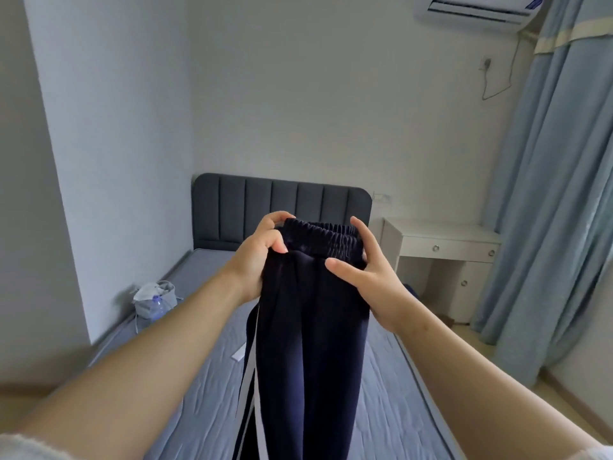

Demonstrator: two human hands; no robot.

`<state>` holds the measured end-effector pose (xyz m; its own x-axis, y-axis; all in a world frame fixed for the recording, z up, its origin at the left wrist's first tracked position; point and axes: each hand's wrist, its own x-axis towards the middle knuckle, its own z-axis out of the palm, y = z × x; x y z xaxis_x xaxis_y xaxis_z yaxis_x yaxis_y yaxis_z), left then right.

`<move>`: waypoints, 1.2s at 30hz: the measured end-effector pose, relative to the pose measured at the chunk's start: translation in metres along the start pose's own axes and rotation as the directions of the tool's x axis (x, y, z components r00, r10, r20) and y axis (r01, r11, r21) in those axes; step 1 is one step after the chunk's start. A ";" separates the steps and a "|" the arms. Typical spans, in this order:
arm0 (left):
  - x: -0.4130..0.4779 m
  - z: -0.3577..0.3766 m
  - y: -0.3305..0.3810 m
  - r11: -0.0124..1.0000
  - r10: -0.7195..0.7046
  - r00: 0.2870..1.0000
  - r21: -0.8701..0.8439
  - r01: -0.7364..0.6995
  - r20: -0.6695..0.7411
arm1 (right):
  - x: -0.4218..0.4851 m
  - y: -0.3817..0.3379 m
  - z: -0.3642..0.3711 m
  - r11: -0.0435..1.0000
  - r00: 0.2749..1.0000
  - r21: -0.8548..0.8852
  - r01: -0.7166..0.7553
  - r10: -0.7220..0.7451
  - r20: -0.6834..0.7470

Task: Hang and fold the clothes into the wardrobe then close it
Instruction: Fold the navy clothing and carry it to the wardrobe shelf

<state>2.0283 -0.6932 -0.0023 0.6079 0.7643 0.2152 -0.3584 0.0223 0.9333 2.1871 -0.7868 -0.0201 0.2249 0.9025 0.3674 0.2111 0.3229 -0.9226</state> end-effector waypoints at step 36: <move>-0.046 -0.114 0.108 0.717 0.129 0.916 0.674 0.178 -0.380 | 0.076 -0.070 0.104 0.995 0.995 0.090 -0.047 0.038 0.097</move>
<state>1.8803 -0.6523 0.0561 0.2419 0.9477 0.2082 0.3289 -0.2820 0.9013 2.0904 -0.7113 0.0599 0.1398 0.9375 0.3188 0.1137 0.3047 -0.9457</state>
